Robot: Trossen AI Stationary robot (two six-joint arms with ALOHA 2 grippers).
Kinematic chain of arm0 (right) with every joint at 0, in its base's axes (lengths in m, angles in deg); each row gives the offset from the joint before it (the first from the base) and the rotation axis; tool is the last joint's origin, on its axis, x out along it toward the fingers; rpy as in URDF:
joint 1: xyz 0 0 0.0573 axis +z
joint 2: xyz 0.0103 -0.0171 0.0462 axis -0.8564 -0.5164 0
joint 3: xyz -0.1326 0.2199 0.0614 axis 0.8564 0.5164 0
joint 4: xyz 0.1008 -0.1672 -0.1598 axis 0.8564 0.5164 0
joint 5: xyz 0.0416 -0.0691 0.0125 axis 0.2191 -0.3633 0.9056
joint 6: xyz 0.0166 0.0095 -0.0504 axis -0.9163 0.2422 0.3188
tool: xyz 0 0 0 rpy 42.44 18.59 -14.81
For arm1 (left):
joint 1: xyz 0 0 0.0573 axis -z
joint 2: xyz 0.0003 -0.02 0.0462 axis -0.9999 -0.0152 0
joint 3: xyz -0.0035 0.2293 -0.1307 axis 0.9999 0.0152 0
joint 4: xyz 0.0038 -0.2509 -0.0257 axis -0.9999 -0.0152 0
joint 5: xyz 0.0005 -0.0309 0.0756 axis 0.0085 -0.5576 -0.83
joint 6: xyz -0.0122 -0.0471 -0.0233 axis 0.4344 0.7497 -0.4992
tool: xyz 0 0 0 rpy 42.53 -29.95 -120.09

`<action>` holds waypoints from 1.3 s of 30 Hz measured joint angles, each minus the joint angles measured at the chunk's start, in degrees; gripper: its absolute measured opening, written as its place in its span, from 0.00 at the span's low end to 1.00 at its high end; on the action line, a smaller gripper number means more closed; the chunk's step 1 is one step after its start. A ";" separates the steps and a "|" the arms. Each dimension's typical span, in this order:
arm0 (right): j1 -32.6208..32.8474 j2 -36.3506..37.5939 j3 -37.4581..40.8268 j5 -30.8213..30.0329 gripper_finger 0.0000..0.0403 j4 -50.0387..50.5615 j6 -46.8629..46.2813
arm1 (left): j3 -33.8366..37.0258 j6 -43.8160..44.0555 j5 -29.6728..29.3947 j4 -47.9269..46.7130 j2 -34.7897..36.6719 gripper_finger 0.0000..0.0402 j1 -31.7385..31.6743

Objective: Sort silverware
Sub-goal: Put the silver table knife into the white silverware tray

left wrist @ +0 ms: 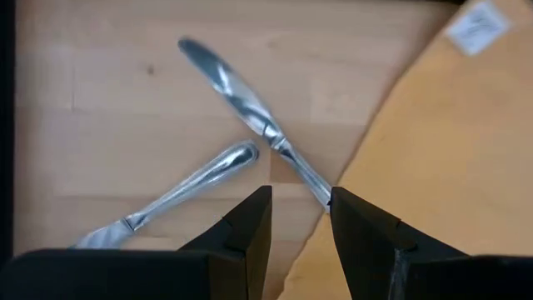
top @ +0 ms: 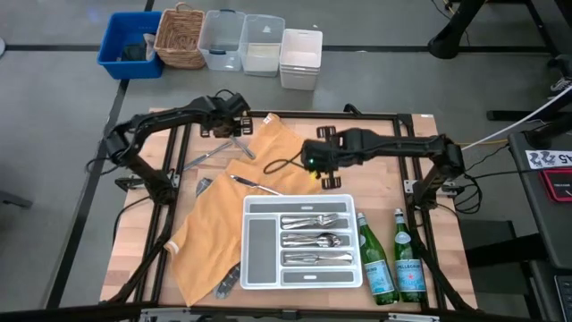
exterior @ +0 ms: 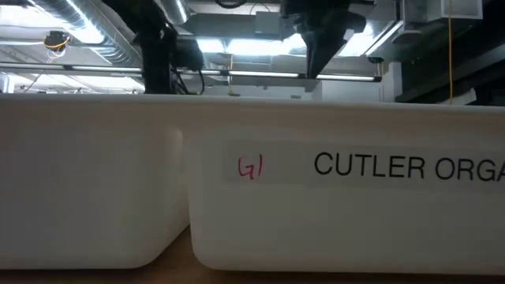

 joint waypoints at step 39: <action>-15.56 0.00 -0.28 5.73 0.19 -0.42 14.00 | 0.02 22.75 10.48 8.63 -15.12 0.28 -1.60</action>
